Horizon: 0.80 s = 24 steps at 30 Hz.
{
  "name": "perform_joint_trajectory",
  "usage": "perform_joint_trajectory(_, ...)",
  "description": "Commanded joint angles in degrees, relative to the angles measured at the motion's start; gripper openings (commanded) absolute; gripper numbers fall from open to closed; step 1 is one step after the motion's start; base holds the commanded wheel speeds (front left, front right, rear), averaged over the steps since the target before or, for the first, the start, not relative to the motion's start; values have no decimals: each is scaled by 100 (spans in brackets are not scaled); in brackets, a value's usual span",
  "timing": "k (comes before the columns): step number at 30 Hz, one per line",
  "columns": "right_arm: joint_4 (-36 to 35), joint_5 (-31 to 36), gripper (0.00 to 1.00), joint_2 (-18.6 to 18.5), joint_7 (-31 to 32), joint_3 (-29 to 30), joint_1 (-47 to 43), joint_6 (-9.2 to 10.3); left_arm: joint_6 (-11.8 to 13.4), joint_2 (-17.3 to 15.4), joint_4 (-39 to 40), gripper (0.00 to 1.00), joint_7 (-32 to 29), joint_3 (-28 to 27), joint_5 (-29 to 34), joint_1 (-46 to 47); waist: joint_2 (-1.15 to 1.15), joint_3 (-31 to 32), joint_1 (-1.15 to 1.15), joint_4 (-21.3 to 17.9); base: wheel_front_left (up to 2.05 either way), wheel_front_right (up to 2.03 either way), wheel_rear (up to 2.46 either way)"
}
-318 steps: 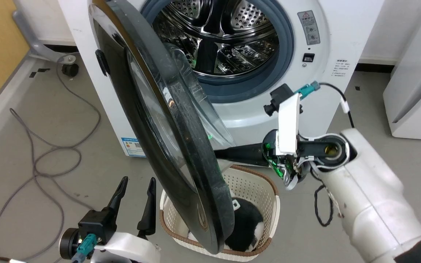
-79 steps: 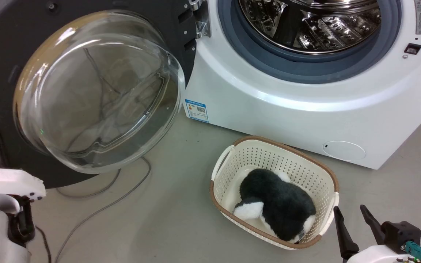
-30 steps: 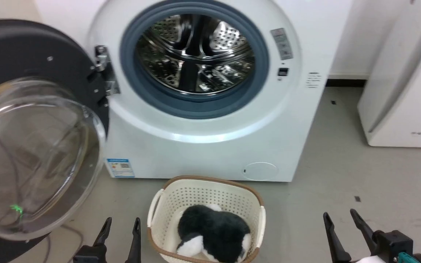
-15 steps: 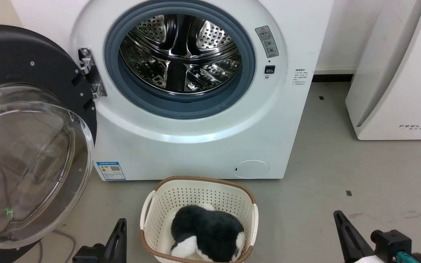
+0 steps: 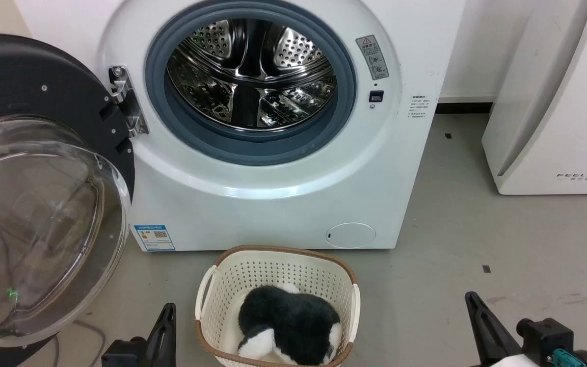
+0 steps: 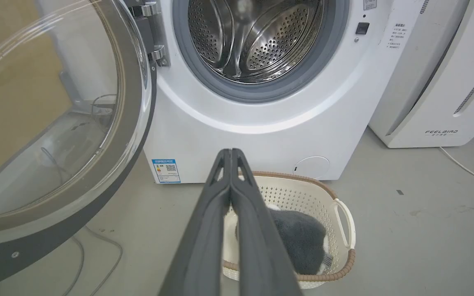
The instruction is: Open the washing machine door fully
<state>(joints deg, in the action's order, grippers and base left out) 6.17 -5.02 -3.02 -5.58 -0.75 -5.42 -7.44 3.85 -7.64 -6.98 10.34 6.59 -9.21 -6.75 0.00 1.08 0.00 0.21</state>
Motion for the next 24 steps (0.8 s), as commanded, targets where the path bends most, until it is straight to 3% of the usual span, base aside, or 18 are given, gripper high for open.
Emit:
perform_joint_trajectory(1,-57,38,0,2,33,1,66,-1,-30,36,41,0,-30,-28,54,95,0,-2,0,0,0,0,0)
perform_joint_trajectory(24,-178,138,0,5,147,17,169,-2,-107,131,183,0,-247,-164,241,221,0,-25,0,-5,0,0,0)
